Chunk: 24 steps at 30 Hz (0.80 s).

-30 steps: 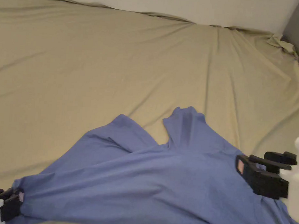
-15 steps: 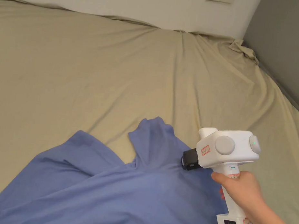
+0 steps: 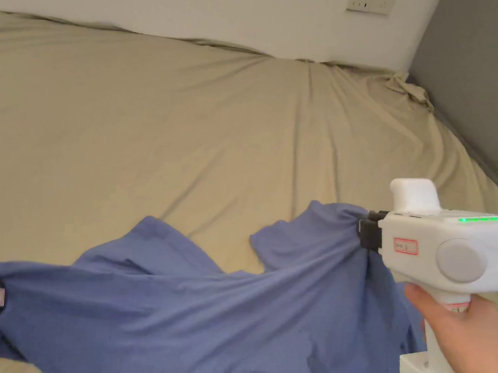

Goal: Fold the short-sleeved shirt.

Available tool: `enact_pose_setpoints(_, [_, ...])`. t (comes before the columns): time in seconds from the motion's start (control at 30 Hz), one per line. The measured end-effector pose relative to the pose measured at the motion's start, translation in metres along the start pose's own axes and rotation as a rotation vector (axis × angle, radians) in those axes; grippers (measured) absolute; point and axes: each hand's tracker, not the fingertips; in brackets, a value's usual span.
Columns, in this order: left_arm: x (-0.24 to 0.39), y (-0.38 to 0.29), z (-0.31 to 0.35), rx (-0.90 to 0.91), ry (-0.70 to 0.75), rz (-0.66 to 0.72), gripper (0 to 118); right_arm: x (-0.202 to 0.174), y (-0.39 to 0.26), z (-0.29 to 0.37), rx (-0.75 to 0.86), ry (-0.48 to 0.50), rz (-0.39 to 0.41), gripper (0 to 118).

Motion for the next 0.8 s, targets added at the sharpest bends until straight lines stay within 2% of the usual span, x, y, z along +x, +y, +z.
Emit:
enact_pose_setpoints(0.07, [0.017,0.042,0.014,0.076,-0.059,-0.023,6,0.003,0.032,0.05,0.121,0.002,-0.01,6])
enact_pose_setpoints(0.17, [0.05,0.115,0.048,0.229,-0.133,-0.134,6,0.01,0.095,0.129,0.304,-0.038,0.041,6])
enact_pose_setpoints(0.3, [0.101,0.227,0.089,0.378,-0.112,-0.288,6,0.021,0.189,0.218,0.51,-0.056,0.039,6])
enact_pose_setpoints(0.4, [0.137,0.303,0.106,0.446,-0.011,-0.378,6,0.027,0.256,0.256,0.589,-0.079,0.037,6])
enact_pose_setpoints(0.47, [0.153,0.345,0.108,0.463,0.076,-0.432,6,0.038,0.299,0.258,0.596,-0.1,0.041,6])
enact_pose_setpoints(0.63, [0.175,0.418,0.09,0.513,0.271,-0.463,6,0.037,0.387,0.24,0.637,-0.174,0.019,6])
enact_pose_setpoints(0.7, [0.173,0.44,0.076,0.527,0.301,-0.435,6,0.036,0.415,0.225,0.644,-0.202,-0.006,6])
enact_pose_setpoints(0.8, [0.162,0.458,0.05,0.55,0.302,-0.354,6,0.033,0.439,0.198,0.662,-0.274,0.016,6])
